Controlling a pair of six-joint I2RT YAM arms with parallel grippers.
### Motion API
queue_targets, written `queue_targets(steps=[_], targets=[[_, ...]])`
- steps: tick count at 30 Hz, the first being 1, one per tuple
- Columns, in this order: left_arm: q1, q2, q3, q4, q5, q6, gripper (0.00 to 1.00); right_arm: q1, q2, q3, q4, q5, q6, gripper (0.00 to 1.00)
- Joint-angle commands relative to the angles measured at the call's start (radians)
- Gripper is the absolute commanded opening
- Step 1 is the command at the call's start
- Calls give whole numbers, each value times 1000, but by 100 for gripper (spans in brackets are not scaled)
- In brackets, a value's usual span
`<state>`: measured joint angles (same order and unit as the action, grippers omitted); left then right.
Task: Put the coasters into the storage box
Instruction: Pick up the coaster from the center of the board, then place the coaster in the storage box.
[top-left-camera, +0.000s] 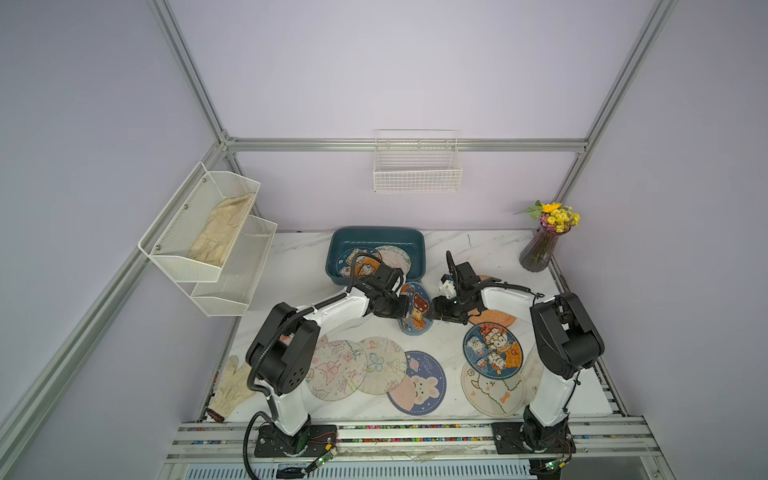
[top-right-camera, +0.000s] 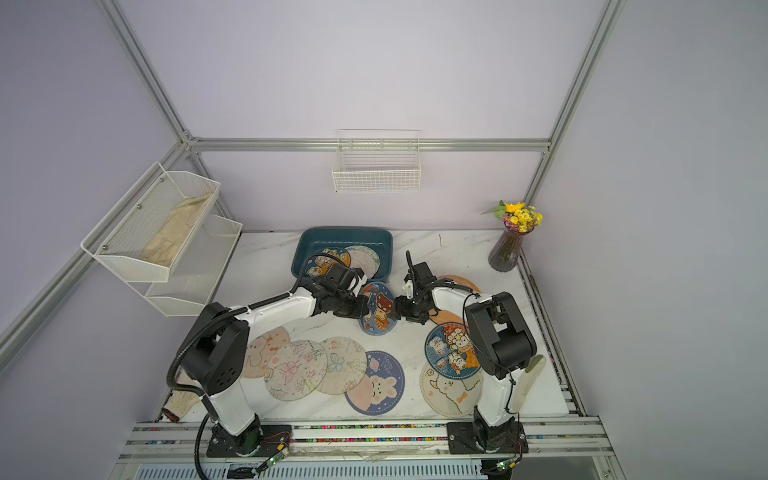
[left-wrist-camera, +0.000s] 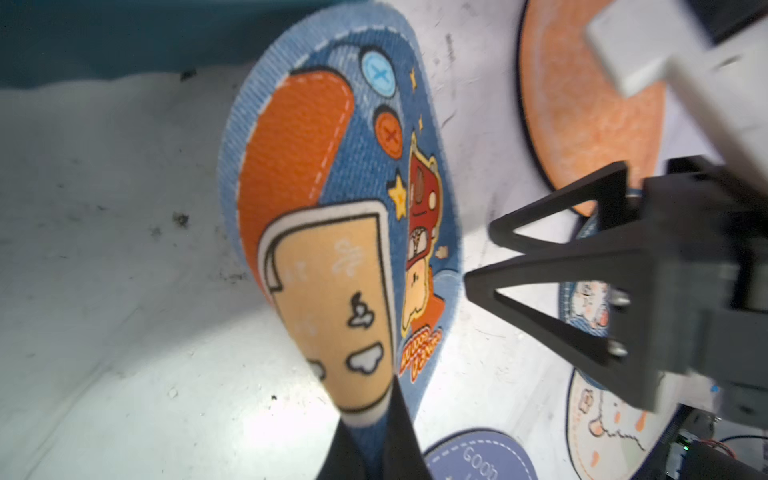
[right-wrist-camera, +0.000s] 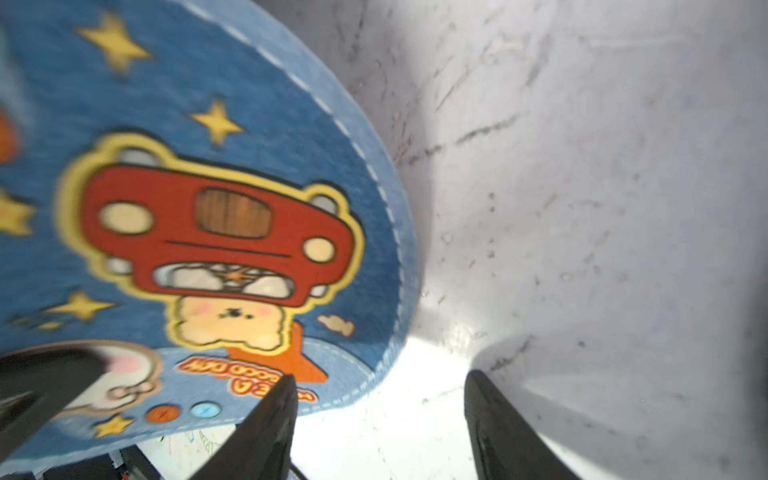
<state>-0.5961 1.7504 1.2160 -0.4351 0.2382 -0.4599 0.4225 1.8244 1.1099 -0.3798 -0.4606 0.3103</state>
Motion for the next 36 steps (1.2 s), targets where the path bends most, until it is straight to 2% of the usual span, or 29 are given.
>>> queue_targets(steps=[1,11,18,26,30,36], targets=[[-3,-97,37,-21,25,41,0,-8,-50,-28,-34,-12,19,67],[25,-111,237,-62,3,142,0,-9,-163,-78,-36,-48,57,68],[84,32,482,-60,15,185,0,-9,-224,-90,-41,-56,80,69],[145,238,690,-49,23,213,0,-12,-260,-86,-48,-45,99,70],[179,323,739,-40,16,208,0,-14,-263,-91,-50,-43,104,70],[225,373,718,-30,-52,212,0,-19,-266,-97,-51,-42,108,70]])
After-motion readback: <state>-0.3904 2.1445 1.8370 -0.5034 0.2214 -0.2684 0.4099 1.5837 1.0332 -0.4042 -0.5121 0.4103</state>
